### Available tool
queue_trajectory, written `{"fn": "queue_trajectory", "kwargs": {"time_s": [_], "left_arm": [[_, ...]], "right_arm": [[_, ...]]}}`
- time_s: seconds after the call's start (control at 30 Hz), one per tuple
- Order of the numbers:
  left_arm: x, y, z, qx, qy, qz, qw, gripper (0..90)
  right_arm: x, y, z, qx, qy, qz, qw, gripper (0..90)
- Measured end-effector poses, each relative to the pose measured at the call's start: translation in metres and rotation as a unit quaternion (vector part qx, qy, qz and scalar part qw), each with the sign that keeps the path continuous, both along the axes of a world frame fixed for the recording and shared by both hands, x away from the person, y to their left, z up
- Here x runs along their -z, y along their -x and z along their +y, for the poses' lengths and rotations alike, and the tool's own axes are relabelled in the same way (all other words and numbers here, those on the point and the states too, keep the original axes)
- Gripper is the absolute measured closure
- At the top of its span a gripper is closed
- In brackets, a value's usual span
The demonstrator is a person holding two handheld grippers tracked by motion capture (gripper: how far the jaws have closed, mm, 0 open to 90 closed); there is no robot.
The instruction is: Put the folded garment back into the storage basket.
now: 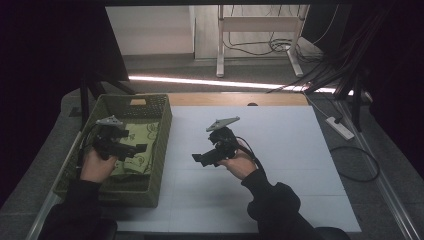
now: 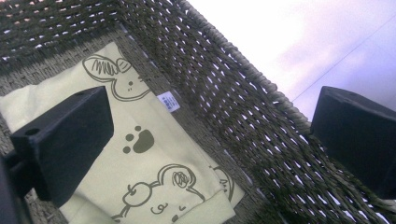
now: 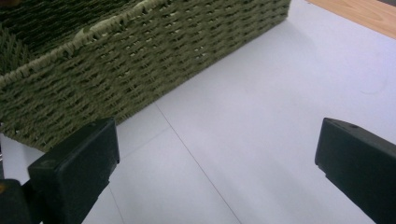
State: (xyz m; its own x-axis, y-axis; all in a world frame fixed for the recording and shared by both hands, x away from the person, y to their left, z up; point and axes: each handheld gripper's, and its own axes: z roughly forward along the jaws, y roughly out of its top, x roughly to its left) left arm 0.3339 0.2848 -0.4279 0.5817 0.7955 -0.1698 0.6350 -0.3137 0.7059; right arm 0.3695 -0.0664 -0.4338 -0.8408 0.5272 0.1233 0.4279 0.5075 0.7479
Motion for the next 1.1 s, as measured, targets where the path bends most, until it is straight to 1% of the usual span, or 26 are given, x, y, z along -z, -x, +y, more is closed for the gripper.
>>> {"fn": "queue_trajectory", "kwargs": {"time_s": [0.13, 0.33, 0.43, 0.53, 0.67, 0.9, 1.1], "left_arm": [[-0.003, 0.004, -0.001, -0.001, -0.003, -0.005, 1.0, 0.0], [-0.003, 0.011, 0.0, -0.008, 0.005, -0.008, 0.9999, 0.0], [-0.004, 0.015, 0.001, -0.013, 0.012, -0.016, 0.9997, 0.0], [-0.004, 0.019, 0.001, -0.013, 0.016, -0.015, 0.9997, 0.0], [-0.005, 0.022, 0.0, -0.013, 0.012, -0.015, 0.9997, 0.0], [-0.006, 0.029, 0.003, -0.018, 0.021, -0.014, 0.9995, 0.0], [-0.005, 0.035, 0.002, -0.016, 0.025, -0.012, 0.9995, 0.0]], "right_arm": [[0.0, 0.001, -0.011, 0.008, 0.0, -0.004, 1.0, 0.0], [-0.003, 0.004, -0.025, 0.019, -0.001, -0.006, 0.9998, 0.0], [-0.003, 0.005, -0.032, 0.025, -0.003, -0.008, 0.9997, 0.0], [-0.003, 0.007, -0.037, 0.027, -0.002, -0.007, 0.9996, 0.0], [-0.004, 0.01, -0.045, 0.03, -0.005, -0.004, 0.9995, 0.0], [-0.005, 0.016, -0.056, 0.034, -0.001, -0.005, 0.9994, 0.0], [-0.005, 0.021, -0.068, 0.04, 0.003, -0.006, 0.9992, 0.0]]}}
